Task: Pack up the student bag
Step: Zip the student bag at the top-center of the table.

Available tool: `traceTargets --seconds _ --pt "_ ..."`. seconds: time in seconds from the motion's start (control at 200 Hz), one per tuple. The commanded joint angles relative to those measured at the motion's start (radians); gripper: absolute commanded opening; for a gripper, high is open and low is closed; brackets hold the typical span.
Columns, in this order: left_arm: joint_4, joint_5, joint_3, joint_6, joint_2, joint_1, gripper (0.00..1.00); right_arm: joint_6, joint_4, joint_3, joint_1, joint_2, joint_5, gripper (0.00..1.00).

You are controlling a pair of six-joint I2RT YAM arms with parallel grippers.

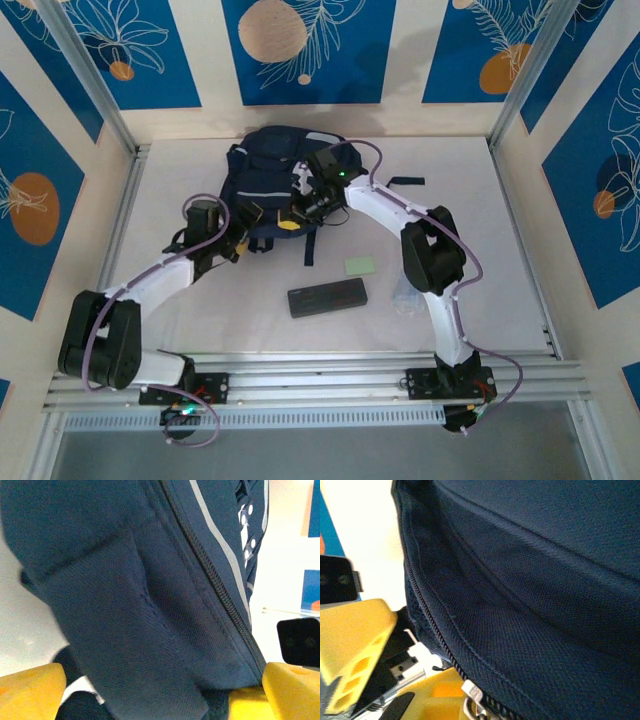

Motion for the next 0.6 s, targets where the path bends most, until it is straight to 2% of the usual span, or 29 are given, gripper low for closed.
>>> traceTargets --seconds 0.0,0.105,0.17,0.205,0.235,0.28,0.39,0.495,0.595 --pt "0.155 -0.072 0.005 -0.151 0.053 -0.022 1.00 0.031 0.144 -0.010 0.021 -0.020 -0.071 0.00" --pt "0.297 -0.087 0.024 -0.190 0.139 -0.030 1.00 0.017 0.140 -0.052 0.040 -0.037 -0.109 0.00" --pt "0.310 -0.086 0.063 -0.178 0.193 -0.031 1.00 -0.030 0.088 -0.073 0.045 -0.053 -0.121 0.00" --pt "0.334 -0.078 0.076 -0.170 0.221 -0.030 0.97 -0.065 0.050 -0.087 0.046 -0.065 -0.115 0.00" --pt "0.365 -0.069 0.079 -0.168 0.244 -0.030 0.90 -0.093 0.019 -0.100 0.044 -0.079 -0.110 0.00" --pt "0.417 -0.058 0.075 -0.169 0.273 -0.031 0.69 -0.129 -0.019 -0.126 0.039 -0.101 -0.104 0.00" --pt "0.530 -0.037 0.037 -0.187 0.309 -0.028 0.00 -0.250 -0.122 -0.182 0.008 -0.149 -0.074 0.00" --pt "0.527 -0.006 0.011 -0.175 0.295 -0.024 0.00 -0.421 -0.265 -0.200 -0.035 -0.162 0.002 0.00" --pt "0.521 0.028 -0.024 -0.153 0.252 -0.020 0.00 -0.585 -0.407 -0.199 -0.077 -0.151 0.122 0.00"
